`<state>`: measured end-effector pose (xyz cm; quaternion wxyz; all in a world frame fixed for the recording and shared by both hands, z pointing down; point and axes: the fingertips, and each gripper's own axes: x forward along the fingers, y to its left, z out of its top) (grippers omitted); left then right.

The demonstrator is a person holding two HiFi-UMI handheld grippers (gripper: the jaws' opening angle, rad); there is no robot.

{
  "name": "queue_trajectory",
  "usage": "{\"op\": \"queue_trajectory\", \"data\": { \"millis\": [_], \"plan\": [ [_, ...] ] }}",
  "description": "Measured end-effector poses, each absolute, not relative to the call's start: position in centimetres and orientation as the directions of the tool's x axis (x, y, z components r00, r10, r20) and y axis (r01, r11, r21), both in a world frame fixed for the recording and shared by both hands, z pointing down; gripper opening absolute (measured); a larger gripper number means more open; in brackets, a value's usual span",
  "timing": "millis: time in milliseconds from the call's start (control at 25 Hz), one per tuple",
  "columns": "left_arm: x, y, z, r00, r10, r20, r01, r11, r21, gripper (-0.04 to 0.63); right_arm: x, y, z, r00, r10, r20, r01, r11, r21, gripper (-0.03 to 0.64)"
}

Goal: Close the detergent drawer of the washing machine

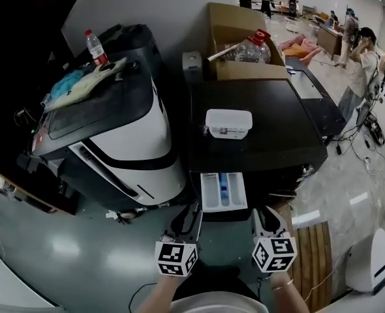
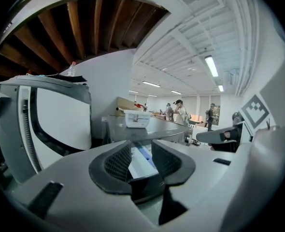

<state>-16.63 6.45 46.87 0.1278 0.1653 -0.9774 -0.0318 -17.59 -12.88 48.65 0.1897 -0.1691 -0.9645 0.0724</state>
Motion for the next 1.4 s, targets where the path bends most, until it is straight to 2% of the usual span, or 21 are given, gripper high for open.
{"op": "queue_trajectory", "data": {
  "millis": [160,480,760,1400],
  "plan": [
    [-16.1,8.2,48.5,-0.918,-0.297,0.261,-0.269,0.953,0.139,0.121,-17.6,-11.3,49.7,-0.852,0.371,0.37,0.328,0.928,-0.177,0.094],
    [-14.1,8.2,52.4,-0.887,-0.314,0.34,-0.268,0.947,0.174,0.123,-15.7,-11.8,52.9,-0.837,0.323,0.442,0.28,0.946,-0.162,0.094],
    [-13.3,7.6,55.3,-0.874,-0.286,0.393,-0.237,0.957,0.17,0.13,-15.2,-12.0,56.3,-0.789,0.349,0.505,0.314,0.936,-0.157,0.094],
    [-15.8,6.9,58.2,-0.862,-0.284,0.42,-0.233,0.957,0.171,0.146,-17.4,-11.5,58.8,-0.778,0.348,0.523,0.36,0.929,-0.083,0.094]
  ]
}}
